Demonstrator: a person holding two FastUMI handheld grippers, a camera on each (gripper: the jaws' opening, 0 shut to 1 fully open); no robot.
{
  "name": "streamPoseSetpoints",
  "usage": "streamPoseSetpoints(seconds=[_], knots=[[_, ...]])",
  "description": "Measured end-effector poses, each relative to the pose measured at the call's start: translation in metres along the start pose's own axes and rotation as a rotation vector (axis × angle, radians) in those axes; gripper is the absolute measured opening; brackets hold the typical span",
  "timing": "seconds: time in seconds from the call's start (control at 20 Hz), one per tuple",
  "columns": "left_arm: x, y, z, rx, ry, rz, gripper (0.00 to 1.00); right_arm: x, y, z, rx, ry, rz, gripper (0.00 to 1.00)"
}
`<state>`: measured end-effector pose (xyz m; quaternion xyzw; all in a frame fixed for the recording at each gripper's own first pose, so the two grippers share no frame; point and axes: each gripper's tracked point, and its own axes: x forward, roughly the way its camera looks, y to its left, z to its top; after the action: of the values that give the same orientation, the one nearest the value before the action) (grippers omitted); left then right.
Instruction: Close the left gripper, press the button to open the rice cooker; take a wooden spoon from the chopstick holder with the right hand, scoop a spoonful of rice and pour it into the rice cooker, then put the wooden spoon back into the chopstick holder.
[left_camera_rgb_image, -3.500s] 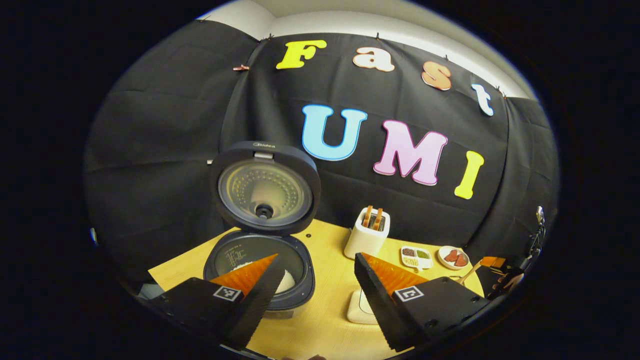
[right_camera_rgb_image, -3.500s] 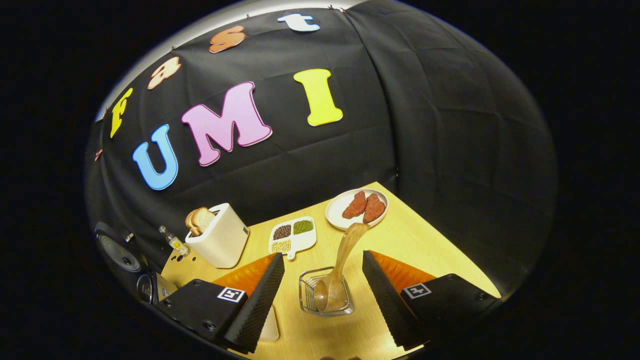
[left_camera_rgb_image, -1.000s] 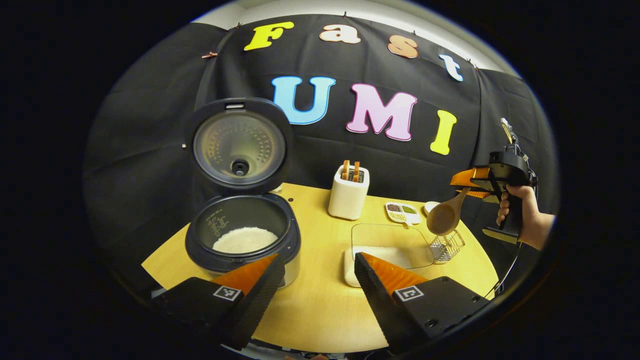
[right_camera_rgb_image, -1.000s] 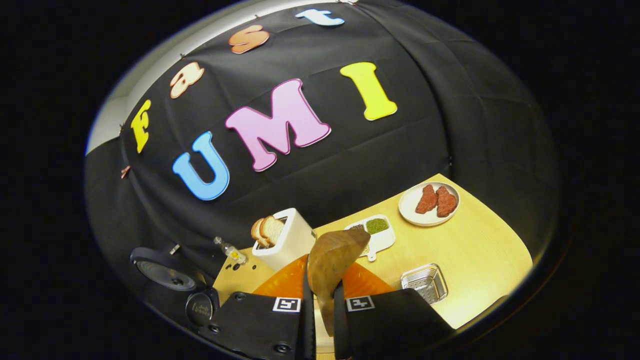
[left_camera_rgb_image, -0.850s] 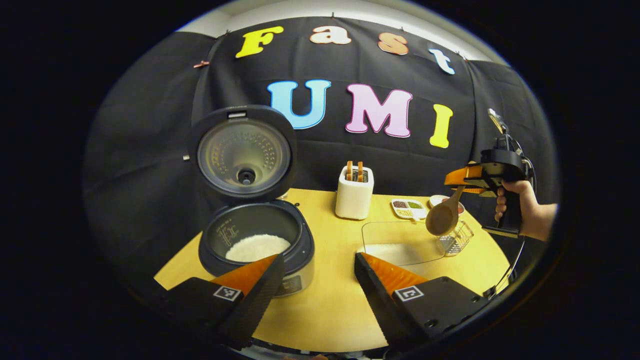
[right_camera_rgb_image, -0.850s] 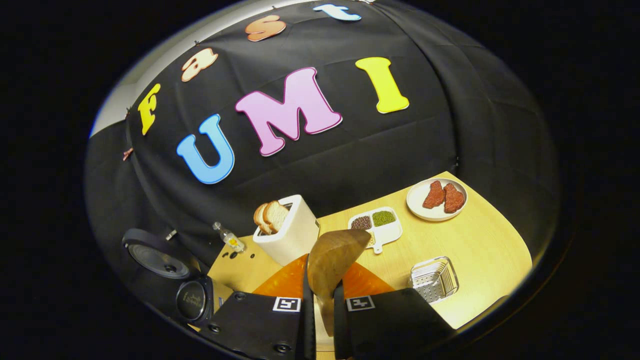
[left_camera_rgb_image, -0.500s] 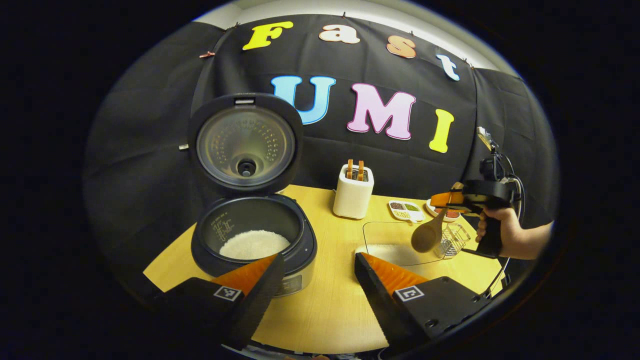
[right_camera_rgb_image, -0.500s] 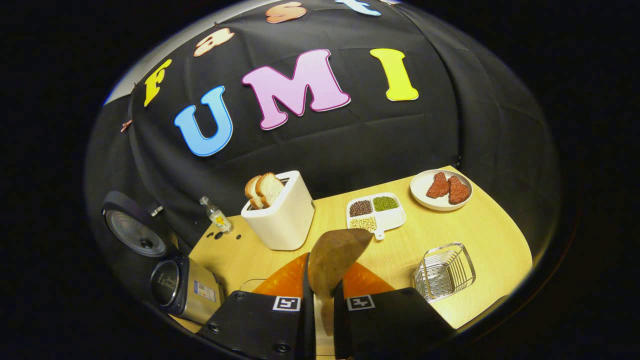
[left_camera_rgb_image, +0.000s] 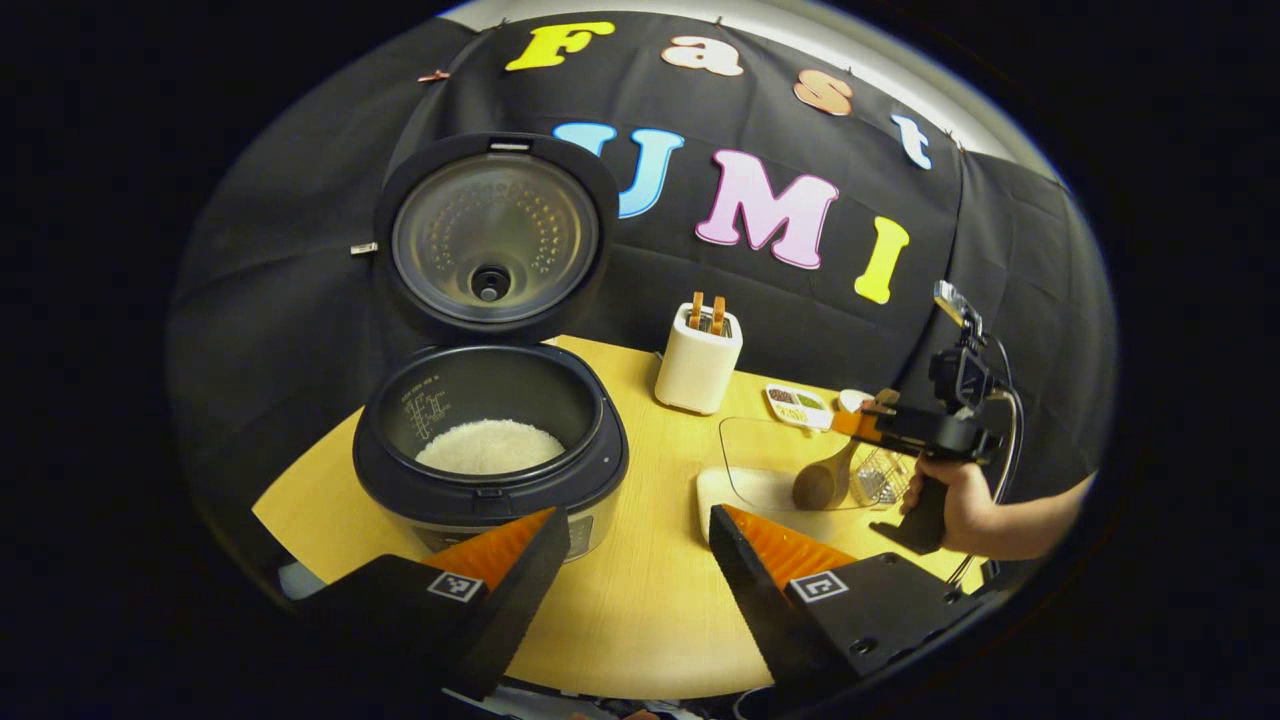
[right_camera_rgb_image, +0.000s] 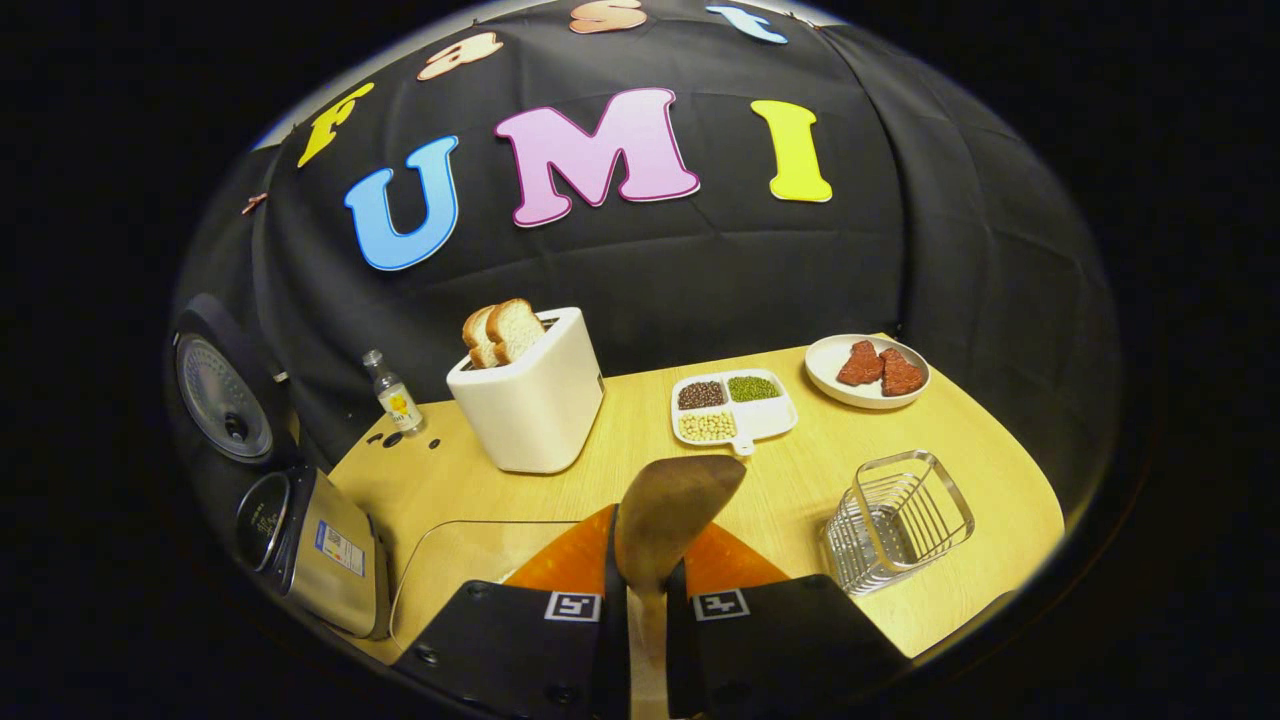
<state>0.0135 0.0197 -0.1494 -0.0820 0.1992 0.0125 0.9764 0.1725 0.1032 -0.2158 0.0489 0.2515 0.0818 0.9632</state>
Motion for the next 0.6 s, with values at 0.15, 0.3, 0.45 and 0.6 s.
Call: streamPoseSetpoints(seconds=[0.15,0.3,0.45,0.6], knots=[[-0.002,0.016,0.008,-0.044,-0.022,0.035,0.95,-0.004,0.024,-0.012,0.038,0.035,0.031,0.19],[-0.014,0.030,0.002,-0.091,-0.021,0.051,0.95,-0.006,0.043,-0.021,0.102,0.070,0.043,0.19],[-0.023,0.042,-0.008,-0.128,-0.007,0.070,0.95,-0.004,0.056,-0.029,0.202,0.117,0.033,0.19],[-0.032,0.051,-0.015,-0.156,-0.002,0.083,0.95,-0.002,0.062,-0.033,0.302,0.149,0.005,0.19]])
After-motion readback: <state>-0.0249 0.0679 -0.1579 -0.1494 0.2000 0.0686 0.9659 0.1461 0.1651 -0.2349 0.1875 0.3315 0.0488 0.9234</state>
